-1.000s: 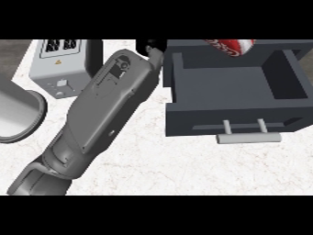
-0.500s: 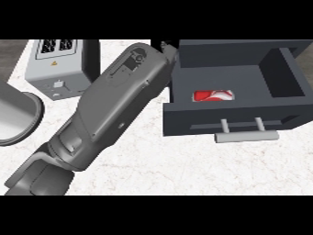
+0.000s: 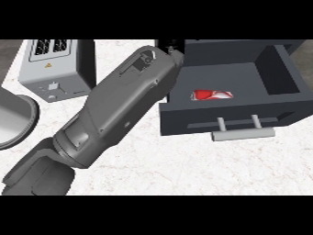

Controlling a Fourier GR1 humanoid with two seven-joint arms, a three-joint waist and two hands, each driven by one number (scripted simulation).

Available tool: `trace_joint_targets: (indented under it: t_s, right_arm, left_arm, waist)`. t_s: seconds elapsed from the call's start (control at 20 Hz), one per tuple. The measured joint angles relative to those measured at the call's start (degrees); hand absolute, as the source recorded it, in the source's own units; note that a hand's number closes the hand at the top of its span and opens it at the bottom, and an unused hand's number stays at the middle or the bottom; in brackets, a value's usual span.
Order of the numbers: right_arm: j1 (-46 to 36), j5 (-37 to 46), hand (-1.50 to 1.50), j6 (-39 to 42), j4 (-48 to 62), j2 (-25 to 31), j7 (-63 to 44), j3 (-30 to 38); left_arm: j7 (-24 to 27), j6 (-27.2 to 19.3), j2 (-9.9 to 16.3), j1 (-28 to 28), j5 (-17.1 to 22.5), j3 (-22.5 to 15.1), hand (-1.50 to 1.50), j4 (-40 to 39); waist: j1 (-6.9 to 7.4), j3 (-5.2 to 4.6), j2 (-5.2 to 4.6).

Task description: Pick up the can, place it into the drawer and close the drawer

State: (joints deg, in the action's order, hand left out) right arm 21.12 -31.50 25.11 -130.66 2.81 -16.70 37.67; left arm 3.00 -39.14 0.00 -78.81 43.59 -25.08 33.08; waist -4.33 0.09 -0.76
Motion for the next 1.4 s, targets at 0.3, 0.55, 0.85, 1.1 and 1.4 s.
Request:
trace_joint_targets:
  t_s: [0.3, 0.55, 0.85, 1.1, 1.4]
  right_arm:
    - [-0.1, 0.21, -1.5, -0.02, -0.81, -0.54, -0.2, -0.21]
    - [-1.18, 0.29, -1.5, -0.61, -0.76, 0.28, -1.39, -0.32]
    - [-0.88, 0.52, -1.5, 0.25, -1.14, -0.31, -1.08, -0.53]
    - [-1.95, 0.64, -1.5, -0.37, -1.15, -0.17, -1.71, -0.88]
    - [-4.06, 5.28, -1.5, 1.63, -2.59, 2.28, 2.73, 0.91]
  left_arm:
    - [1.25, -1.37, 0.0, -1.23, 3.12, -4.0, -1.5, -3.28]
    - [1.83, -3.45, 0.0, -1.6, 5.4, -6.7, -1.5, -5.09]
    - [4.03, -5.55, -0.01, -0.87, 8.15, -8.75, -1.5, -6.15]
    - [5.44, -6.61, 0.0, -1.63, 10.54, -9.54, -1.5, -6.94]
    - [8.18, -5.89, 0.0, -1.59, 12.57, -9.21, -1.5, -7.29]
  waist:
    - [-0.4, 0.02, -0.12]
    - [-0.5, 0.02, -0.21]
    - [-1.04, 0.03, -0.32]
    - [-1.16, 0.03, -0.45]
    - [-0.95, 0.03, -0.46]
